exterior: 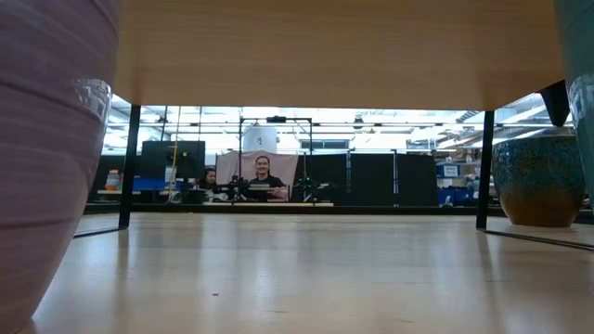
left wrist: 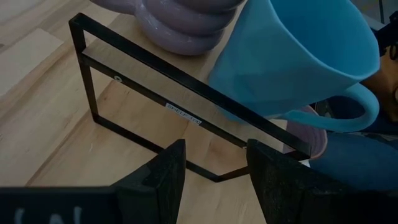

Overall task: Place coffee mugs
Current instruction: Put the brown blue mug on the shelf

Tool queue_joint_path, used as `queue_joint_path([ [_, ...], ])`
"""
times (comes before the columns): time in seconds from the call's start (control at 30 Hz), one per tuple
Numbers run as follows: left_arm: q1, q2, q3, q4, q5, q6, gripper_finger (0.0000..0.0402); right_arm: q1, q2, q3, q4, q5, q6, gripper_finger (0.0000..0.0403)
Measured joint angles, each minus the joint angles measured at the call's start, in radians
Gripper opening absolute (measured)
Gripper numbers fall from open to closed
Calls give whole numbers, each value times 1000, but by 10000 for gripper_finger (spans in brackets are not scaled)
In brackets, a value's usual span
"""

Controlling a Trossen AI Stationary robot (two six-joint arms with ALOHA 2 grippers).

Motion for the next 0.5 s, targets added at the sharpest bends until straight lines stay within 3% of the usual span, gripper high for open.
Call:
queue_joint_path([
  [0.5, 0, 0, 0, 0, 0, 0, 176, 0, 0, -60, 70, 12, 57, 166],
])
